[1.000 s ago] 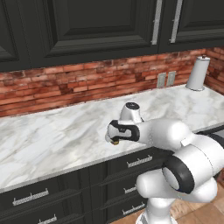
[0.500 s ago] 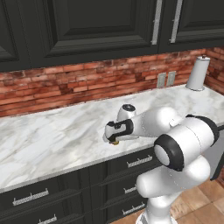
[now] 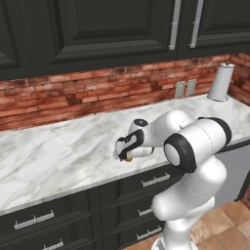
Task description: Place the beers on the top shelf of the fridge to keep them out of children's reach, and place the potato on lower shelves for easy access.
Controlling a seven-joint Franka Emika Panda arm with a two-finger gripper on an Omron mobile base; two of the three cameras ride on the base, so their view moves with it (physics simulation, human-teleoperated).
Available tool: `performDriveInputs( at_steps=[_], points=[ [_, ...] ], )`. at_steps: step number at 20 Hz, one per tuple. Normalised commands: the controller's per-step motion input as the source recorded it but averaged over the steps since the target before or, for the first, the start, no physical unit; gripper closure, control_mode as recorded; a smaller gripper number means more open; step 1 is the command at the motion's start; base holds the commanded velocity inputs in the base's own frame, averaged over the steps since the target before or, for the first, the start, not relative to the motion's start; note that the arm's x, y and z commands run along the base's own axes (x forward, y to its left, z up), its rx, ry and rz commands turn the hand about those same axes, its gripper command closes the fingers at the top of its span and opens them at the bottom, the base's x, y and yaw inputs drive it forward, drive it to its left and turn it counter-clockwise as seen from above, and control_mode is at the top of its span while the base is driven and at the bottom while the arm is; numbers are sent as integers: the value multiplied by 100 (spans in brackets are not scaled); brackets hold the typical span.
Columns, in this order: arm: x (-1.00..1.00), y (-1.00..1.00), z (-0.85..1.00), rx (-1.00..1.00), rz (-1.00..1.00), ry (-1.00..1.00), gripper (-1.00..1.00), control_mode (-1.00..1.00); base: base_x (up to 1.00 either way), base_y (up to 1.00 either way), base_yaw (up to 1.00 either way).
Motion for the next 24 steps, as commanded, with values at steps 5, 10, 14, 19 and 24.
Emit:
performDriveInputs(
  at_steps=[5, 10, 14, 19, 24],
  points=[
    [2, 9, -26, 0, 0, 2, 100, -100, 0, 0, 0],
    [0, 10, -23, 0, 0, 1, 100, -100, 0, 0, 0],
    [-1, 0, 0, 0, 0, 0, 100, -100, 0, 0, 0],
    [-35, -9, 29, 3, 0, -13, 100, -100, 0, 0, 0],
    [-29, -48, 97, 13, -1, -12, 100, -100, 0, 0, 0]
  ],
)
